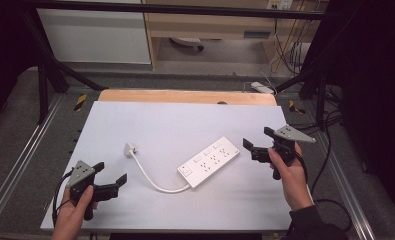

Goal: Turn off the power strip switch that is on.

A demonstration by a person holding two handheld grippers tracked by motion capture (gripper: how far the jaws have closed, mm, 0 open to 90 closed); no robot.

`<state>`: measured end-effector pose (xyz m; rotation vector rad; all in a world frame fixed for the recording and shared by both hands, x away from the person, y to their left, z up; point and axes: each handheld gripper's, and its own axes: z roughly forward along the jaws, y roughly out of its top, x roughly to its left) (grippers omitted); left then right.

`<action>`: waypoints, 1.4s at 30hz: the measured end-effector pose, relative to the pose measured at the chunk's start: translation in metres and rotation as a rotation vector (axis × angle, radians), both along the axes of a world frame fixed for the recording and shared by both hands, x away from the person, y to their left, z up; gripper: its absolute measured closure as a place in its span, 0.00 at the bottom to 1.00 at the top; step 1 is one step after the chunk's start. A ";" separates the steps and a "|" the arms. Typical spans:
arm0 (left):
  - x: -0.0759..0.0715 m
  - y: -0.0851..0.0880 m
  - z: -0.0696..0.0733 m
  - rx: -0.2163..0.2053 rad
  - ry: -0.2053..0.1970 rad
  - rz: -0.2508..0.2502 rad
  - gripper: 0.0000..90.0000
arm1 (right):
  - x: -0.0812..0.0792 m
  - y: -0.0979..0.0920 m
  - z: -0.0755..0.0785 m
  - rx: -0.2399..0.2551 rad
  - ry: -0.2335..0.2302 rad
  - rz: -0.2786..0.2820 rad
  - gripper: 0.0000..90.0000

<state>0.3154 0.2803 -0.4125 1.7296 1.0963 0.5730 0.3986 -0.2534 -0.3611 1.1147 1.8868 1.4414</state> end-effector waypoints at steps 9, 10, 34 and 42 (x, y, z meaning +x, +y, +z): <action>0.000 0.001 0.000 0.000 0.000 0.003 0.06 | -0.013 -0.015 -0.003 -0.005 -0.022 -0.033 0.03; 0.000 0.001 0.000 -0.001 0.001 0.004 0.06 | -0.014 -0.016 -0.004 -0.006 -0.021 -0.036 0.03; 0.000 0.001 0.000 -0.008 0.000 0.009 0.06 | -0.033 -0.037 -0.037 -0.011 -0.005 -0.088 0.03; 0.000 0.001 0.000 -0.009 0.001 0.010 0.06 | -0.034 -0.032 -0.055 0.005 0.037 -0.070 0.03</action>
